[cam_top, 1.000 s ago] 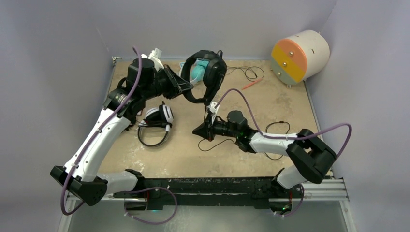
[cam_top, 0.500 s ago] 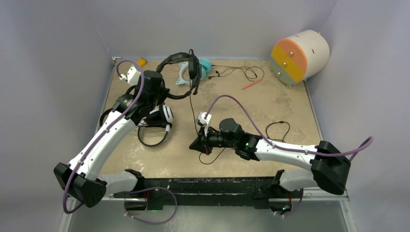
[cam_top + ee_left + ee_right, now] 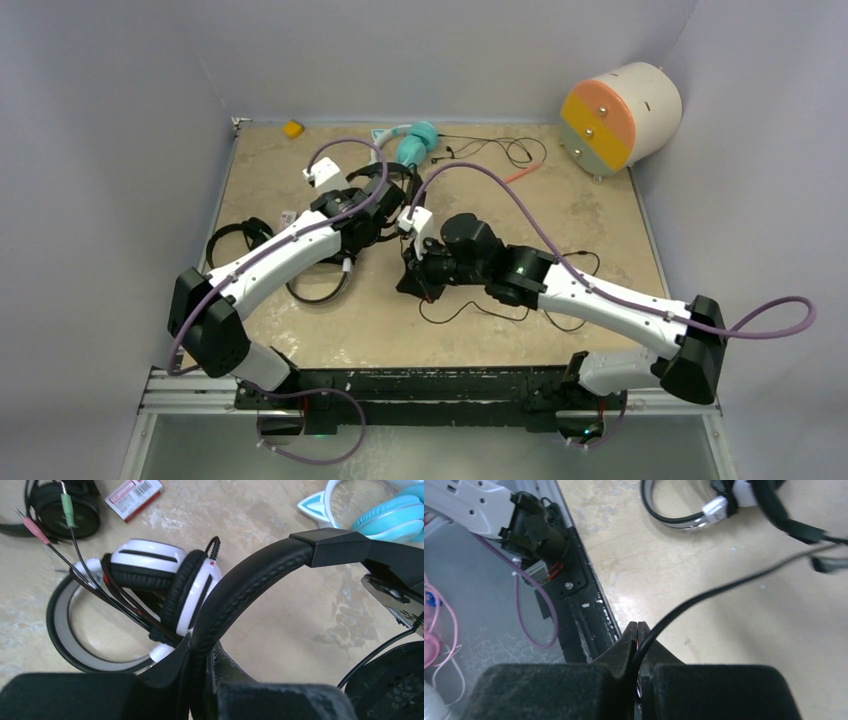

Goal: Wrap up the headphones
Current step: Wrap the headphones cable around the headphones.

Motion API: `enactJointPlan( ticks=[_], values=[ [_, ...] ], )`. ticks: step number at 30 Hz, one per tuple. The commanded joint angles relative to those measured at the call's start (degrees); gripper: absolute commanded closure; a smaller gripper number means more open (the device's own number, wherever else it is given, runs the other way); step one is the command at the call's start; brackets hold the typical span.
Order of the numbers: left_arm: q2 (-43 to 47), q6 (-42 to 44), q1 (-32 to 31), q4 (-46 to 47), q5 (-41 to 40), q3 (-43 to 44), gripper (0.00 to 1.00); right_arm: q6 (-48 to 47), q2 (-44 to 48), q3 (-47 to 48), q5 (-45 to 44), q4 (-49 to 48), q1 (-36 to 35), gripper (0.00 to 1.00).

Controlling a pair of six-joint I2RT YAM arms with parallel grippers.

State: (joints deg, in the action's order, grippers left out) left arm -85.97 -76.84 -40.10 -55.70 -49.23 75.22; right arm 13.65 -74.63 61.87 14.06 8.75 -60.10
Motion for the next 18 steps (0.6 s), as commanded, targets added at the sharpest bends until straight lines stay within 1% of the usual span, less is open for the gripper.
enactJointPlan(
  ticks=[1, 2, 5, 8, 9, 12, 13, 16, 18],
  values=[
    [3.42, 7.13, 0.45, 5.71, -5.24, -1.95, 1.0, -3.91, 5.18, 4.36, -10.36, 11.01, -0.05, 1.0],
    [4.39, 10.59, 0.41, 8.64, -4.15, -3.32, 1.0, -4.58, 5.97, 4.54, -11.79, 11.48, 0.16, 1.0],
    [7.98, 24.9, 0.08, 20.76, 1.5, -8.32, 1.0, -6.59, 8.03, 4.75, -13.84, 12.39, 1.17, 1.0],
    [11.74, 38.91, -0.32, 31.31, 10.74, -12.95, 1.0, -8.16, 9.58, 4.67, -16.17, 13.21, 2.99, 1.0],
    [12.68, 41.6, -0.47, 32.82, 13.55, -13.88, 1.0, -8.65, 10.04, 4.61, -17.04, 13.5, 3.96, 1.0],
    [13.54, 46.31, -0.52, 32.19, 19.09, -13.61, 1.0, -9.58, 10.9, 3.88, -16.13, 13.17, 8.3, 0.98],
    [13.55, 48.99, -0.63, 31.75, 22.9, -13.32, 1.0, -9.68, 10.88, 3.61, -15.53, 12.63, 10.61, 0.98],
    [13.31, 55.1, -0.76, 28.65, 30.5, -12.07, 1.0, -10.21, 9.93, 3.77, -15.12, 11.77, 14.36, 0.98],
    [13.08, 57.05, -1.15, 25.86, 31.42, -11.21, 1.0, -10.69, 8.53, 5.03, -15.16, 12.17, 16.12, 0.98]
  ],
)
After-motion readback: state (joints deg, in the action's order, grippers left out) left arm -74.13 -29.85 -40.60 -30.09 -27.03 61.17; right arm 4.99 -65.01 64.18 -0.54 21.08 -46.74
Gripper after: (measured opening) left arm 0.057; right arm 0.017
